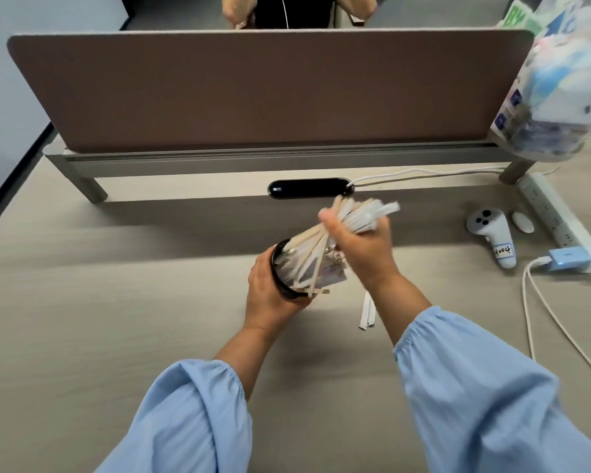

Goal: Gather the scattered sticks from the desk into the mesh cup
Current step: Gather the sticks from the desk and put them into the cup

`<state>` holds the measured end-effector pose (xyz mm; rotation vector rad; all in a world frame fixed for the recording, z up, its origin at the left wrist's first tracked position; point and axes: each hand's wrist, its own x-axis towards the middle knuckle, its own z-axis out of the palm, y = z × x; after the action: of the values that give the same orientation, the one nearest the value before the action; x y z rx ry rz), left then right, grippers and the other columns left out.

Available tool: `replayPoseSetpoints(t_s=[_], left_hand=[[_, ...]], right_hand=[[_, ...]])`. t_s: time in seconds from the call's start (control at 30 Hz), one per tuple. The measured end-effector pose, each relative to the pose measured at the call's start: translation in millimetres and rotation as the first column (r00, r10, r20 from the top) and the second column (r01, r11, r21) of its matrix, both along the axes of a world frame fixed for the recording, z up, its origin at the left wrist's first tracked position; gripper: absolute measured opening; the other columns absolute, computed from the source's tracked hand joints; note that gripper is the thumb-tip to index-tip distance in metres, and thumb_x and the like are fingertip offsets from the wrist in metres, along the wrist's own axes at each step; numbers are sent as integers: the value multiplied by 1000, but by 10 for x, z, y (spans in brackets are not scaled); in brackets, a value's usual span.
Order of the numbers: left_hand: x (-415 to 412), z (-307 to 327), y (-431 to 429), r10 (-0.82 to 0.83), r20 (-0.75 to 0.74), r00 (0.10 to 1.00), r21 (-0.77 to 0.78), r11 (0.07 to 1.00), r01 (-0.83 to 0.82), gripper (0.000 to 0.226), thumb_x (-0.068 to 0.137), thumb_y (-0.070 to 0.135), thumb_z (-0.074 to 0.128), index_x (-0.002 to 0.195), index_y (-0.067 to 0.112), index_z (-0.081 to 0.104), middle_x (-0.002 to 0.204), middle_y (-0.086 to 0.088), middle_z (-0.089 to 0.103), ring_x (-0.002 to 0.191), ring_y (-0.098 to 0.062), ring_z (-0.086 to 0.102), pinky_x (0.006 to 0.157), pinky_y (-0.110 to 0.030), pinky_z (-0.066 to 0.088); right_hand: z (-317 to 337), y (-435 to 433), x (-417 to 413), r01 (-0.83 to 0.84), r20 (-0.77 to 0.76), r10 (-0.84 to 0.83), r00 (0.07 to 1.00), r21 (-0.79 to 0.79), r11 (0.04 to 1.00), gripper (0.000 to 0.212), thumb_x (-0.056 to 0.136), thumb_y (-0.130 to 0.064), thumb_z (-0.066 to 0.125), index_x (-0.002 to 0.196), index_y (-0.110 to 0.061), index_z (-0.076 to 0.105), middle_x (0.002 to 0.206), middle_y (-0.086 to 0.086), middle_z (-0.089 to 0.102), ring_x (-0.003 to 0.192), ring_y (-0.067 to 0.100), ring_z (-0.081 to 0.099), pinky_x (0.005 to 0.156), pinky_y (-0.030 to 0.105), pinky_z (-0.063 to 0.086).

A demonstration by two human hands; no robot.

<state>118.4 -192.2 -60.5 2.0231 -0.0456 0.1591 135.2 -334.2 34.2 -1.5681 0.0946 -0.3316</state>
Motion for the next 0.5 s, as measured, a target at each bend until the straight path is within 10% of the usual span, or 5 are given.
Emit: replayPoseSetpoints(t_s=[0.17,0.5], left_hand=[[-69,83,-72,-48,1,999,-30,998,48,82,48,28,83,121,25,47,117,6,56,111,-17,54,95,-43,45],[-186,137,-257,-187,-31,982,-7,982,187,84,48,36,81,123,25,45,113,13,52,110,-16,54,94,-31,45]], right_hand=[[-196,-3,-130,-119,-50,111,993,-210,970,22,66,-16,82,61,-25,64,69,2,67,68,20,66,70,38,56],[-131,-127,-96,263,45,-260,965,-215,941,35,80,-18,73,55,-23,49,53,-11,51,50,3,50,58,21,43]])
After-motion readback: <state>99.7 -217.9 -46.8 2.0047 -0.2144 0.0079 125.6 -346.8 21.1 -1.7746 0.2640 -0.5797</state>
